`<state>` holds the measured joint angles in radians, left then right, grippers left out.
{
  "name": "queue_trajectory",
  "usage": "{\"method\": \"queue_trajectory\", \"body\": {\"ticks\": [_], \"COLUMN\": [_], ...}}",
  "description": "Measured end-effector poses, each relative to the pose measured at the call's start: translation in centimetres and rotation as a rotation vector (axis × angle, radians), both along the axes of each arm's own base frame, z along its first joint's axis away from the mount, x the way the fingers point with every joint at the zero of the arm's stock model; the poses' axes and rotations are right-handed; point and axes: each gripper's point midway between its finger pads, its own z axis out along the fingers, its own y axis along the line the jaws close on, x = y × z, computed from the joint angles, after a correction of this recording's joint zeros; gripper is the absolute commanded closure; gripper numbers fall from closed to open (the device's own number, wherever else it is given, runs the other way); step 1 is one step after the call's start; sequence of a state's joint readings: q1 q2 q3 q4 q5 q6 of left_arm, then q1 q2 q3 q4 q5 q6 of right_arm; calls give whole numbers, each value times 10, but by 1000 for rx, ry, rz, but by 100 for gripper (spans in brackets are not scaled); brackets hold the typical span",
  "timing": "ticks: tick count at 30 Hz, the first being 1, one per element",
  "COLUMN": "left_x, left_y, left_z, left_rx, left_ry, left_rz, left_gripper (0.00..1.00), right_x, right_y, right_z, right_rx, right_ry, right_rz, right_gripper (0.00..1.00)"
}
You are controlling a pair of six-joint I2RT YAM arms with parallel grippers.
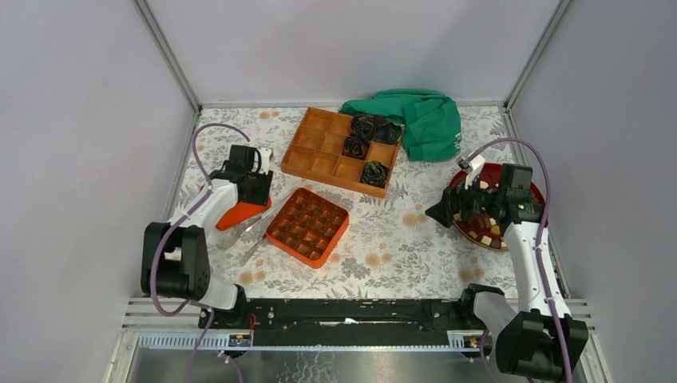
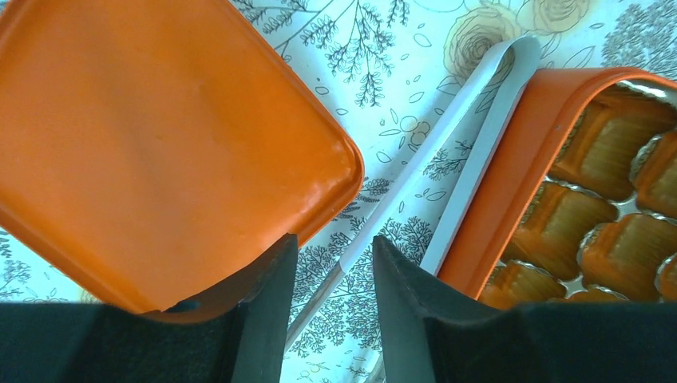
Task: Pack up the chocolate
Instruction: Pick up the clamp at the center of the board.
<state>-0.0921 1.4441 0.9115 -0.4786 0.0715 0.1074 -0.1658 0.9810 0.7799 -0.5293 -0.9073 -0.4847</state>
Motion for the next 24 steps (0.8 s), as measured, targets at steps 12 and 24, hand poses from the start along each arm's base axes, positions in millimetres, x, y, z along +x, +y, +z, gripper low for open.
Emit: {"method": "queue_trajectory", "body": {"ticks": [12, 24], "left_x": [-9, -13], "left_y": [-3, -5], "left_z": [-36, -50], "left_rx": [13, 17], "left_ry": [129, 187], "left_rz": [-14, -25], "left_gripper": [62, 80], "right_x": [0, 1], "right_y": [0, 0], "right_z": [-4, -5], "right_rx": [4, 4], "right_ry": [22, 25], "right_rz": [0, 0], "right_gripper": [0, 0]}}
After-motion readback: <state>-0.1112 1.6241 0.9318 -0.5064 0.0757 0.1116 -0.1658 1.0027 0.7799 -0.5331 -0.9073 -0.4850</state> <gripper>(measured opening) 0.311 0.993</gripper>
